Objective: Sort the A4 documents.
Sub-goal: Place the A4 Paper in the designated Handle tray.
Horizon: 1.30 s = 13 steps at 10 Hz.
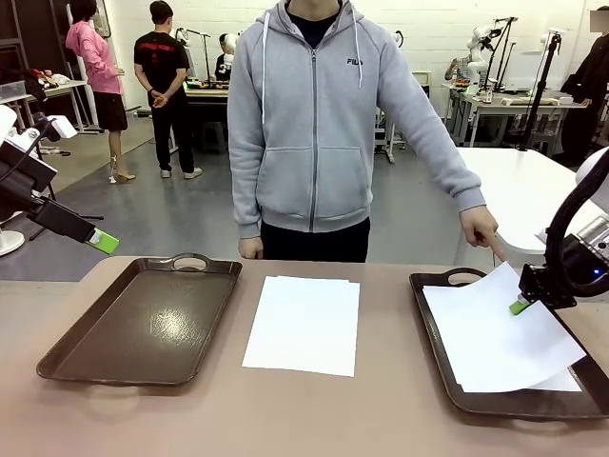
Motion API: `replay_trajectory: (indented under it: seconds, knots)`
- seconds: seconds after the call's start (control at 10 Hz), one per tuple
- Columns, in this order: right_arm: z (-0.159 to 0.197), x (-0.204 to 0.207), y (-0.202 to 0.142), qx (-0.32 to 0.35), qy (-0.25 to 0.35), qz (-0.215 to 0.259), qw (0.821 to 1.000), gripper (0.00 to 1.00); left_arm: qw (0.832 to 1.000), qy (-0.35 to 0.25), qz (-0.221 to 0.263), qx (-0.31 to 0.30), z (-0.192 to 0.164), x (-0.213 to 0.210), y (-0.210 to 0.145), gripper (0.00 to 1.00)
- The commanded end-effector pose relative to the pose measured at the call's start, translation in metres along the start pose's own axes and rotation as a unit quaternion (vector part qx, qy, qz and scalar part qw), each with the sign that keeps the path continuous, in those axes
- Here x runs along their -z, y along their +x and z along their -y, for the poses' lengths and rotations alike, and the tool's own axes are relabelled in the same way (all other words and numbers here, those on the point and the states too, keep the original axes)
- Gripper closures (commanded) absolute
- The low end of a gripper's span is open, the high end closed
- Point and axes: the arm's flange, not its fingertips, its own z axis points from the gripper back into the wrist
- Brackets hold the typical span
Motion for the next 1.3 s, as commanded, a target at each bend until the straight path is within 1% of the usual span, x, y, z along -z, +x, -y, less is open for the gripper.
replay_trajectory:
  seconds: [0.0,0.1,0.2,0.3,0.4,0.5,0.6,0.7,0.8,0.9,1.0,1.1,1.2]
  knots:
    - [-0.001,-0.001,-0.002,0.013,-0.015,0.015,1.000,0.83,1.000,-0.004,0.002,-0.001,0.000,0.000,0.000,0.00]
    - [0.000,-0.001,-0.003,0.015,-0.016,0.020,1.000,0.74,1.000,-0.004,0.002,-0.001,0.000,0.000,0.000,0.00]
    - [0.001,-0.002,-0.004,0.016,-0.016,0.021,1.000,0.67,1.000,-0.004,0.002,-0.001,0.000,0.000,0.000,0.00]
    - [0.001,-0.001,-0.004,0.015,-0.019,0.021,0.999,0.70,1.000,-0.004,0.002,-0.001,0.000,0.000,0.000,0.00]
    - [0.001,-0.003,-0.005,0.016,-0.024,0.022,0.999,0.51,1.000,-0.004,0.002,-0.001,0.000,0.000,0.000,0.00]
    - [0.002,-0.005,-0.006,0.018,-0.031,0.024,0.999,0.53,1.000,-0.004,0.002,-0.001,0.000,0.000,0.000,0.00]
    - [0.002,-0.008,-0.007,0.020,-0.038,0.027,0.999,0.35,1.000,-0.004,0.002,-0.001,0.000,0.000,0.000,0.00]
    - [0.002,-0.014,-0.008,0.021,-0.056,0.034,0.998,0.37,1.000,-0.004,0.002,-0.001,0.000,0.000,0.000,0.00]
    - [0.001,-0.018,-0.010,0.022,-0.072,0.038,0.996,0.19,1.000,-0.004,0.002,-0.001,0.000,0.000,0.000,0.00]
    - [0.001,-0.022,-0.012,0.023,-0.081,0.042,0.996,0.21,1.000,-0.004,0.002,-0.001,0.000,0.000,0.000,0.00]
    - [0.000,-0.027,-0.014,0.024,-0.090,0.046,0.995,0.02,1.000,-0.004,0.002,-0.001,0.000,0.000,0.000,0.00]
    - [-0.001,-0.033,-0.016,0.026,-0.097,0.049,0.994,0.04,1.000,-0.004,0.002,-0.001,0.000,0.000,0.000,0.00]
    - [-0.003,-0.036,-0.016,0.025,-0.092,0.053,0.994,0.00,1.000,-0.004,0.002,-0.001,0.000,0.000,0.000,0.00]
